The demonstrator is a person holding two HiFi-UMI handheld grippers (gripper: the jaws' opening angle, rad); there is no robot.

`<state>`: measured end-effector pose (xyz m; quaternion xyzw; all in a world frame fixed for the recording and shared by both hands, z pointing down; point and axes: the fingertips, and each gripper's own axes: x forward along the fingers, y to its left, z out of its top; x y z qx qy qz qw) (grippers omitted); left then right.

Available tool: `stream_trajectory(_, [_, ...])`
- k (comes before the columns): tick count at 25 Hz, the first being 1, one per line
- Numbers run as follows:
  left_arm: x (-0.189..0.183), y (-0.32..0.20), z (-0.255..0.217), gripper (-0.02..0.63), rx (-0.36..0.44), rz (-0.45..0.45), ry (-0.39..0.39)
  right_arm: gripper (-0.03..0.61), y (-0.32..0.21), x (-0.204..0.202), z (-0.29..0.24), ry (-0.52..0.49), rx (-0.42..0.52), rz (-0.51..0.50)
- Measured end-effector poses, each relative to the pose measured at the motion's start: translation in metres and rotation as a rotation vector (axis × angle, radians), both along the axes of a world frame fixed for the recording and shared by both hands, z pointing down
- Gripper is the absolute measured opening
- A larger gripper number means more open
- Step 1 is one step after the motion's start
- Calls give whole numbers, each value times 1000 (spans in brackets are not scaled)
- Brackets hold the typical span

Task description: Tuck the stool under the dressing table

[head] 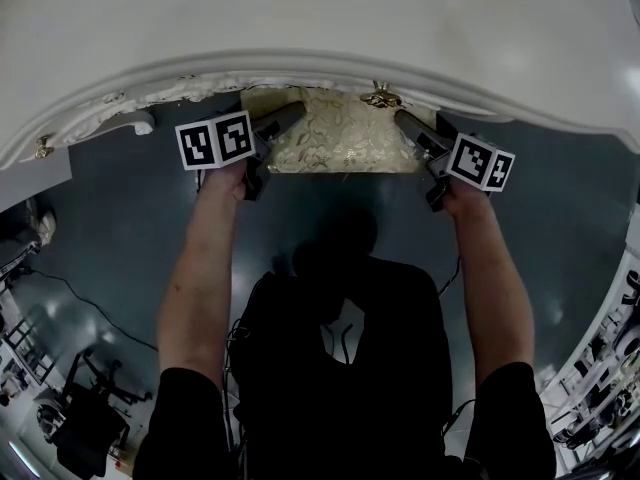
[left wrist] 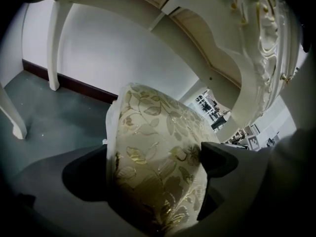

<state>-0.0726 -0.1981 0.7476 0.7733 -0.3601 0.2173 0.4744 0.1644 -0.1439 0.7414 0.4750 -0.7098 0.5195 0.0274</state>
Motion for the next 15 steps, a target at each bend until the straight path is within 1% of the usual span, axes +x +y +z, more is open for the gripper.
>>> stream_trajectory(4, [-2,0,0,569,-1,-4,-4,446,1,1,1,25,12,13])
stream_trajectory(5, [-4,3,-2,569,7,-14,-22,446,3,3,1,58,17,20])
stream_trajectory(8, [-15,18,-12,568,46,-37,-123,445,15,9,-12,199,33,17])
stream_trajectory(9, [-18,27,-16,568,53,-42,-147,445,22,9,-18,223,30,11])
stream_trajectory(11, [-25,49,-21,567,42,-63,-162,443,39,8,-30,226,12,9])
stream_trajectory(13, [-32,74,-22,565,0,-84,-161,440,57,6,-37,227,-8,6])
stream_trajectory(14, [-35,87,-21,563,-20,-88,-162,427,65,6,-40,238,-14,4])
stream_trajectory(15, [-37,99,-20,560,-31,-89,-167,344,72,7,-42,251,-17,4])
